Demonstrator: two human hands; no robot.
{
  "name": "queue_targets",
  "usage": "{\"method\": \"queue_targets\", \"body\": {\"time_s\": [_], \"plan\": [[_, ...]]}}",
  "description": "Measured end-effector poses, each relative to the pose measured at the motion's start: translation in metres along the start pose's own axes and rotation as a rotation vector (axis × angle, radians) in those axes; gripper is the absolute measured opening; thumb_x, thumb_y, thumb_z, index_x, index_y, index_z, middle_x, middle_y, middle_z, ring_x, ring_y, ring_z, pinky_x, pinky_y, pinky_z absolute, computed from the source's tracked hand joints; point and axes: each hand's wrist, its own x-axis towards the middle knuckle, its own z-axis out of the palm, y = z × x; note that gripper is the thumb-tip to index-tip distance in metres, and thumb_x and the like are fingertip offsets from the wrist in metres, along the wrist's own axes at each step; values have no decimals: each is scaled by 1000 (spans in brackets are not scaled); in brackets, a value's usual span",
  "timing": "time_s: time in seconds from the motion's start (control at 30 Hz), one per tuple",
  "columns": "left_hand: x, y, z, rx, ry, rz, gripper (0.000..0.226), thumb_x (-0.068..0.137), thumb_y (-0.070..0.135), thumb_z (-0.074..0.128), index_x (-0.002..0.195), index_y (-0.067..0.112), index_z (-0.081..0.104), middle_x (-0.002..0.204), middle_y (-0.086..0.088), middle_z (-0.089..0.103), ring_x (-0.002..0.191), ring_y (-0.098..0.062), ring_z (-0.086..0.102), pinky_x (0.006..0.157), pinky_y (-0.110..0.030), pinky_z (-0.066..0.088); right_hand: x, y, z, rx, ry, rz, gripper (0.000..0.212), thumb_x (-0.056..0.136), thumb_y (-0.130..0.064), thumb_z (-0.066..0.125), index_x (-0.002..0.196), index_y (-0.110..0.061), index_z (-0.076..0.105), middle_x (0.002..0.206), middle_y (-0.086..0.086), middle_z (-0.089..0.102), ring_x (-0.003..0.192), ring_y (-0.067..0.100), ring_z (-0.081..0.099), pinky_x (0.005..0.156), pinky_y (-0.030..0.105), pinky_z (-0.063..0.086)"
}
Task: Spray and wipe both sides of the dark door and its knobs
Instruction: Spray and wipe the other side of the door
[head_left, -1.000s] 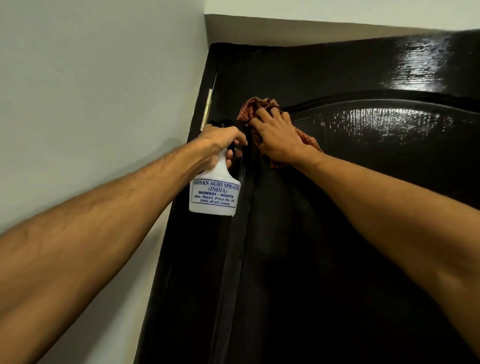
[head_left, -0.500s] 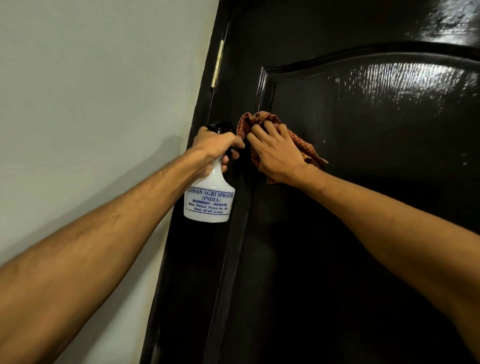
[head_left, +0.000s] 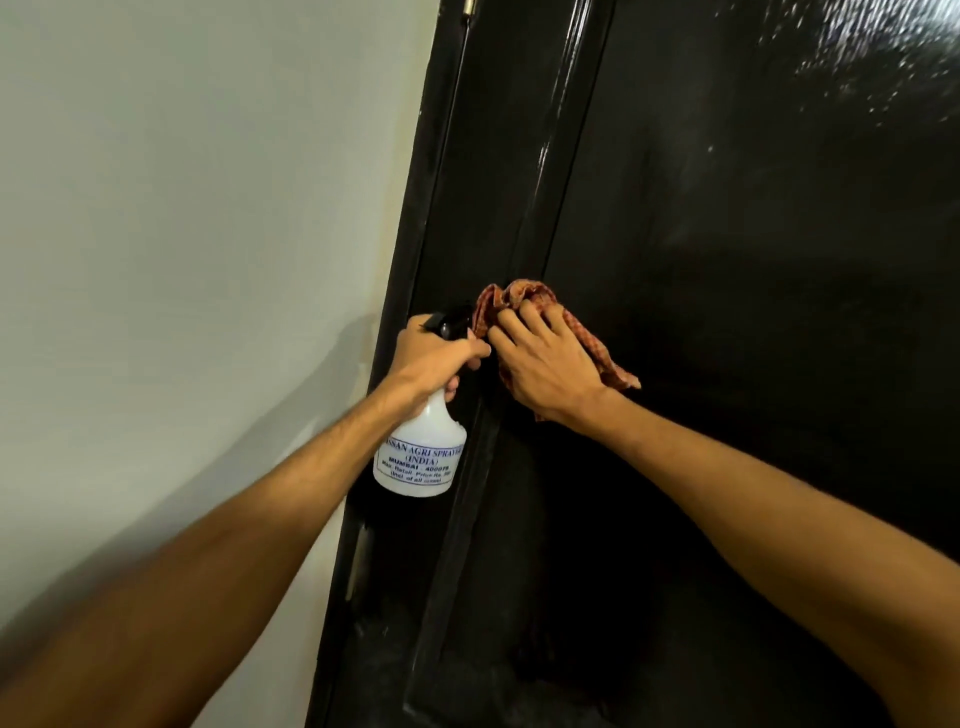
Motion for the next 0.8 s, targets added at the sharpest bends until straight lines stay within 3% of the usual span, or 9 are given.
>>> {"method": "queue_targets", "body": {"time_s": [0.13, 0.23, 0.43, 0.57, 0.67, 0.8], "plan": [[-18, -39, -4, 15, 8, -47, 11, 83, 14, 78, 82, 5, 73, 72, -16, 71, 40, -17, 45, 42, -27, 40, -34, -46, 19, 71, -76, -53, 57, 87, -32, 59, 140, -11, 51, 132, 12, 51, 125, 39, 46, 106, 53, 37], [-29, -57, -7, -4, 4, -81, 14, 81, 11, 79, 85, 0, 71, 70, -20, 67, 39, -19, 43, 41, -26, 38, -64, -78, 35, 121, -131, -193, 51, 88, -33, 57, 133, -9, 54, 135, 13, 52, 125, 37, 47, 109, 51, 36], [-32, -56, -20, -9, -11, -77, 14, 82, 10, 79, 87, 1, 70, 69, -17, 64, 40, -20, 42, 42, -27, 37, -59, -60, 32, 83, -100, -386, 31, 86, -43, 61, 107, -21, 67, 118, 8, 58, 104, 28, 49, 87, 41, 34], [-25, -38, -26, 14, -28, -44, 12, 83, 13, 80, 88, 5, 71, 73, -11, 71, 42, -18, 44, 43, -26, 38, -15, -1, -2, 14, 2, -211, 34, 80, -38, 60, 107, -19, 65, 121, 12, 58, 108, 34, 53, 87, 44, 38], [-18, -21, -26, 18, -33, -33, 10, 85, 14, 80, 87, 9, 71, 77, -11, 73, 42, -15, 45, 42, -26, 39, 19, 43, -30, -50, 13, -38, 39, 85, -36, 50, 118, -17, 60, 130, 13, 53, 121, 36, 48, 96, 48, 40], [0, 15, -21, 3, -52, -17, 15, 85, 15, 80, 95, 6, 72, 78, -9, 73, 42, -13, 46, 43, -26, 40, 52, 89, -53, -82, -5, 24, 42, 91, -34, 41, 127, -15, 53, 135, 14, 48, 127, 36, 44, 100, 52, 40]]}}
